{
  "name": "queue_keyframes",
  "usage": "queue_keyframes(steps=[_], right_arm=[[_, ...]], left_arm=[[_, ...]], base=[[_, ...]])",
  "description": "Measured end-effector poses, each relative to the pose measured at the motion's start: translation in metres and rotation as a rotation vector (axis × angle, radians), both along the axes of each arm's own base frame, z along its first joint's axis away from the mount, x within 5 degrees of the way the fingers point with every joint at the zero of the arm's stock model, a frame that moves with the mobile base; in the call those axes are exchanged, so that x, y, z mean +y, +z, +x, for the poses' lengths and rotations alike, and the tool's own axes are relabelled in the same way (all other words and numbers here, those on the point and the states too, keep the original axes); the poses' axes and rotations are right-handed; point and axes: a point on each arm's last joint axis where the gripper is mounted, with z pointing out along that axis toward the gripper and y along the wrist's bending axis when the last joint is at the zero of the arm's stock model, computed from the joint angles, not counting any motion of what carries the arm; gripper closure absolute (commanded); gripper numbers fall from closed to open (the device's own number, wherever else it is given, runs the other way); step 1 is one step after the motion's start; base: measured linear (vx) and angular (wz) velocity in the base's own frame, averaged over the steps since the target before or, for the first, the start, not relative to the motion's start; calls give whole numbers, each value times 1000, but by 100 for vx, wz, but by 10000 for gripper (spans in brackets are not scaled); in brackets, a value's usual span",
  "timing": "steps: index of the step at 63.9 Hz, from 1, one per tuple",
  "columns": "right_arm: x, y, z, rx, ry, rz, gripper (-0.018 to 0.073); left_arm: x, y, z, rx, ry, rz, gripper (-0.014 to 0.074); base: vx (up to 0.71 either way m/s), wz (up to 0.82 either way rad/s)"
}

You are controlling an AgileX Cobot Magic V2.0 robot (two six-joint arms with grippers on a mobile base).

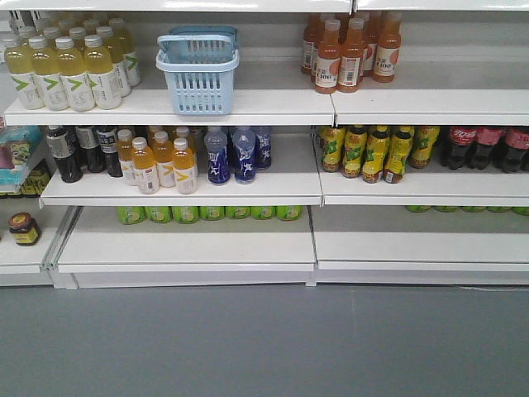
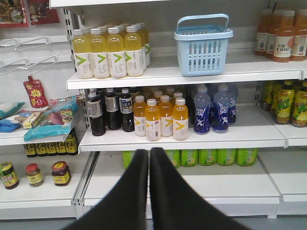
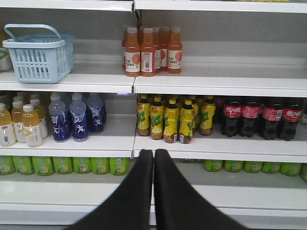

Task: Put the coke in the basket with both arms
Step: 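Drive the base toward the shelf holding the light-blue basket, then drive closer and align the base in front of the light-blue basket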

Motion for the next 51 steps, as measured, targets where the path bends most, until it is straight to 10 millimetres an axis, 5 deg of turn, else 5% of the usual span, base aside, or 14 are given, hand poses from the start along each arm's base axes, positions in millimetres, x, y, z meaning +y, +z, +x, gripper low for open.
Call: queue_keyframes(steps=[51], right_arm=[[0, 0, 0, 0, 0, 0, 561]], left_arm=[[0, 0, 0, 0, 0, 0, 603]], base=[[15, 0]])
